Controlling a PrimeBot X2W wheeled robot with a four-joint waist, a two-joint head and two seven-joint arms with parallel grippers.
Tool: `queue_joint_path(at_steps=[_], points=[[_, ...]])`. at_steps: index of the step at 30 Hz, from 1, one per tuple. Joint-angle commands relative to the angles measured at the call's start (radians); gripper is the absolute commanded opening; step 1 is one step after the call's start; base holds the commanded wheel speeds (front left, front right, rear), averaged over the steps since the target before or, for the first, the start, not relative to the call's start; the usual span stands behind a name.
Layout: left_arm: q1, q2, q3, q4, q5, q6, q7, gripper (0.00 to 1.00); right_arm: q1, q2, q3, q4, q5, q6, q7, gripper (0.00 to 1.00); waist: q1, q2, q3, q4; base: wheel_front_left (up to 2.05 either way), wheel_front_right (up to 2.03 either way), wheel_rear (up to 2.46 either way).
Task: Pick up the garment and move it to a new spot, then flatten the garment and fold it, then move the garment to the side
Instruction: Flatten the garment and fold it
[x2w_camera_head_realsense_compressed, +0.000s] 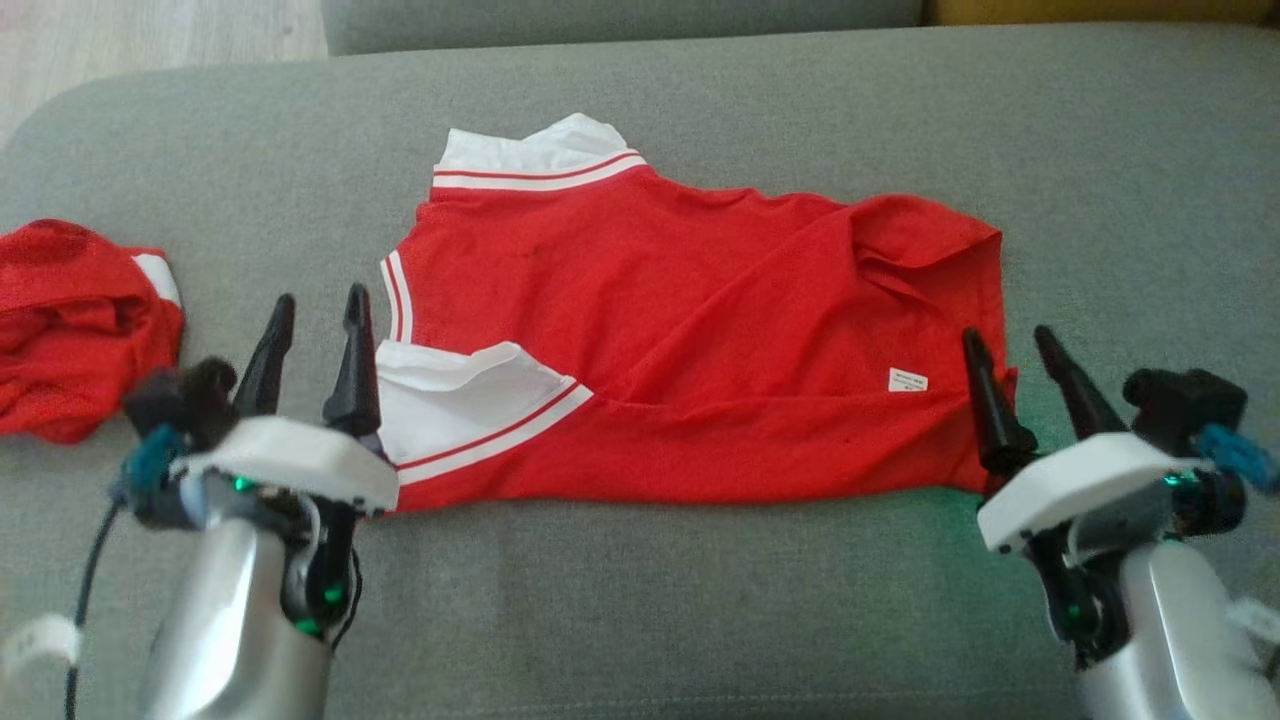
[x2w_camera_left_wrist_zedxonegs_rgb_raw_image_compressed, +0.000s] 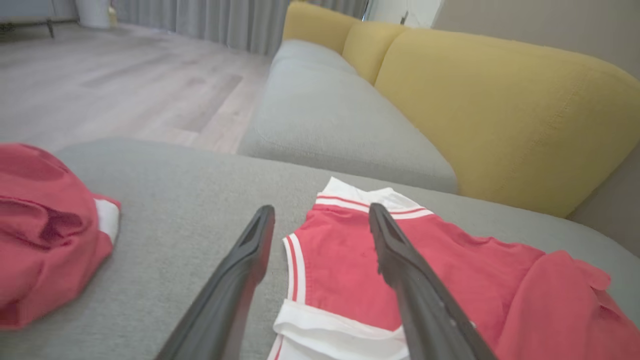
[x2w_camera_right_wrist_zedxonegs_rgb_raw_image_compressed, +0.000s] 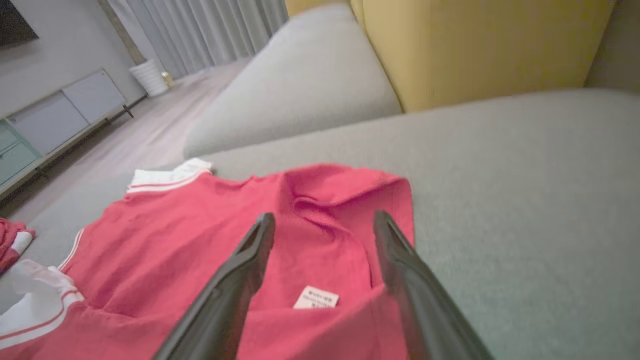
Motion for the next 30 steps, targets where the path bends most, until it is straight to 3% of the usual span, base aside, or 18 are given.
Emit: queue_joint_path(at_steps=[1, 6, 12, 30], points=[[0.011, 0.027, 0.025, -0.056, 0.027, 0.021, -0.033, 1.00, 0.007, -0.017, 0.032, -0.074, -0.032, -0.001, -0.051, 1.00, 0.0000, -0.0001, -0.008, -0.001, 0.00, 0.00, 0.00], [0.109, 0.032, 0.034, -0.172, 0.083, 0.070, -0.078, 1.00, 0.072, -0.026, 0.061, -0.179, -0.101, -0.001, -0.170, 1.00, 0.0000, -0.0001, -0.031, -0.006, 0.00, 0.00, 0.00], [0.240, 0.039, 0.023, -0.291, 0.133, 0.107, -0.085, 1.00, 0.153, -0.017, 0.061, -0.245, -0.114, -0.001, -0.186, 1.00, 0.0000, -0.0001, -0.057, -0.007, 0.00, 0.00, 0.00], [0.301, 0.067, -0.003, -0.324, 0.140, 0.115, -0.047, 1.00, 0.224, 0.002, 0.034, -0.299, -0.124, -0.001, -0.149, 1.00, 0.0000, -0.0001, -0.071, 0.001, 0.00, 0.00, 0.00]])
